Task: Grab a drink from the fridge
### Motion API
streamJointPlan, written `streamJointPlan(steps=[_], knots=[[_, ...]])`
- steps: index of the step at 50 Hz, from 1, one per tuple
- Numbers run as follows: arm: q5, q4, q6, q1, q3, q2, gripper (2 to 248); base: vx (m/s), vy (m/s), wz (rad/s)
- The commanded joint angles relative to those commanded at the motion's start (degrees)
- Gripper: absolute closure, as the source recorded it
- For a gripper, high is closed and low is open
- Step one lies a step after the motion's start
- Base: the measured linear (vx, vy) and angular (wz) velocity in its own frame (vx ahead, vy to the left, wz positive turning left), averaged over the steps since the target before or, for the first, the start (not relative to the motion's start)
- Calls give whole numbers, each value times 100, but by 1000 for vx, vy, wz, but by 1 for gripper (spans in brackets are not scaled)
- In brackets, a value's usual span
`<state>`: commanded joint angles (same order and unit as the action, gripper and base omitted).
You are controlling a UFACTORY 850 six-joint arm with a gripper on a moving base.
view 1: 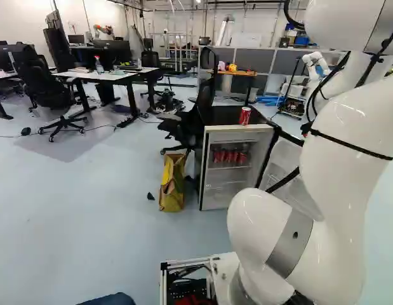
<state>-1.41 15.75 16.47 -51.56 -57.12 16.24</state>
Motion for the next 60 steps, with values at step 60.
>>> streamJointPlan(steps=[60], knots=[[-1455,0,0,86,-2017,1566,3,0,0,0]])
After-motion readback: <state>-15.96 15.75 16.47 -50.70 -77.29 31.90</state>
